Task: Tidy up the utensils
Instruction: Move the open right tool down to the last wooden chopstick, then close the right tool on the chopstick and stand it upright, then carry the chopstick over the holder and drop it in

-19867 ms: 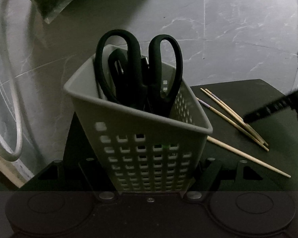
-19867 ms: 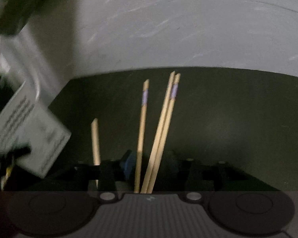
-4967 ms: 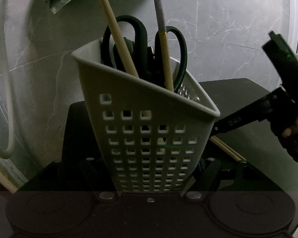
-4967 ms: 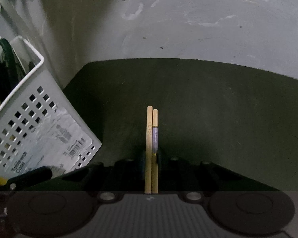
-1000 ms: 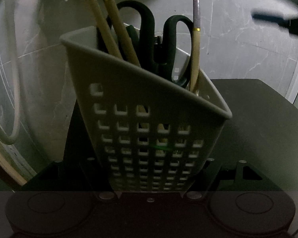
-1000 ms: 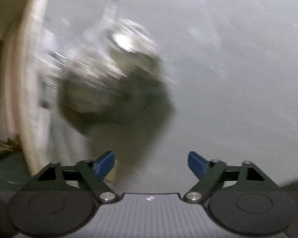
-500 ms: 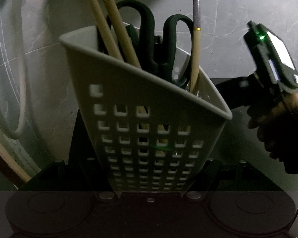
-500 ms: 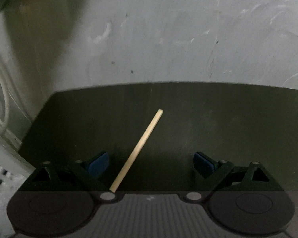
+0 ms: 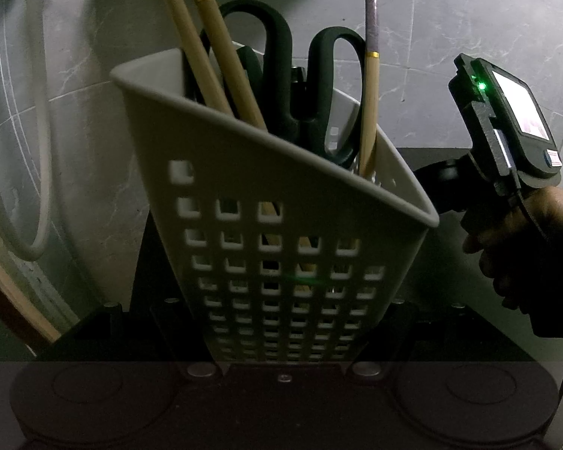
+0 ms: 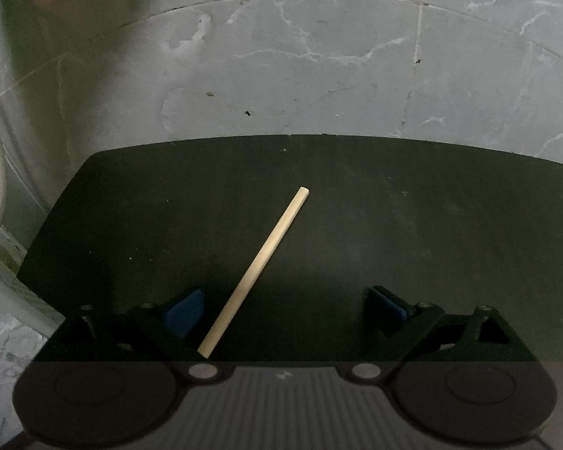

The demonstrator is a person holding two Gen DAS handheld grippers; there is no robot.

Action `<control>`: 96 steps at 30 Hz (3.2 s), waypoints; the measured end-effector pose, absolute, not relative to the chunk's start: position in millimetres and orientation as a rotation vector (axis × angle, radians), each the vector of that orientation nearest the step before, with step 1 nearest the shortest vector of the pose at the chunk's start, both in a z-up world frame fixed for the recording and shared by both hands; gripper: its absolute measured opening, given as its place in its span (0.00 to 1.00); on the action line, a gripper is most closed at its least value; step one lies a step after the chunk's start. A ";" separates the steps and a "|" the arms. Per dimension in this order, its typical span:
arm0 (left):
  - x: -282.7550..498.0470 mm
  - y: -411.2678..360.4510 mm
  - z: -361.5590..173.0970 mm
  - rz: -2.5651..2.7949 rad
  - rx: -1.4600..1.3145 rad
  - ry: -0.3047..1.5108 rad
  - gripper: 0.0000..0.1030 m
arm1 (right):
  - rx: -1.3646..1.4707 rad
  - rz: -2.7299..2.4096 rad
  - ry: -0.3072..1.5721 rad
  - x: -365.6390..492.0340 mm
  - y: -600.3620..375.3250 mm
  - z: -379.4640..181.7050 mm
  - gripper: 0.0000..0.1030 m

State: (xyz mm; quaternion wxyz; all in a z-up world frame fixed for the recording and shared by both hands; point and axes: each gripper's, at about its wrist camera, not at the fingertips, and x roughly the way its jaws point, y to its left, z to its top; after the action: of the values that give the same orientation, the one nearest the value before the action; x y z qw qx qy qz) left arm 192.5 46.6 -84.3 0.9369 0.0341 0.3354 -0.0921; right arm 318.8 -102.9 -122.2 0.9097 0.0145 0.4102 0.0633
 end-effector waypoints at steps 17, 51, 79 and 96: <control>187.2 47.5 -83.2 -0.184 0.064 0.683 0.73 | -0.035 0.147 0.811 310.7 -90.2 -124.9 0.78; 183.2 68.9 -90.1 -0.253 0.088 0.651 0.73 | 0.274 0.230 0.608 235.9 -143.6 -75.0 0.06; 191.2 80.3 -86.5 -0.326 0.168 0.646 0.75 | 0.457 0.658 0.027 198.2 -73.0 -16.1 0.07; 190.7 72.6 -85.2 -0.333 0.192 0.638 0.75 | 0.340 0.638 0.125 190.5 -66.5 -38.7 0.34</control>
State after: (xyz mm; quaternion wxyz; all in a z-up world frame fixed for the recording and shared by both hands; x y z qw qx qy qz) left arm 190.7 72.6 -85.2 0.9315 0.0939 0.3115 -0.1629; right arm 190.5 -66.5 -38.7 0.9335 0.1663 0.0610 0.3117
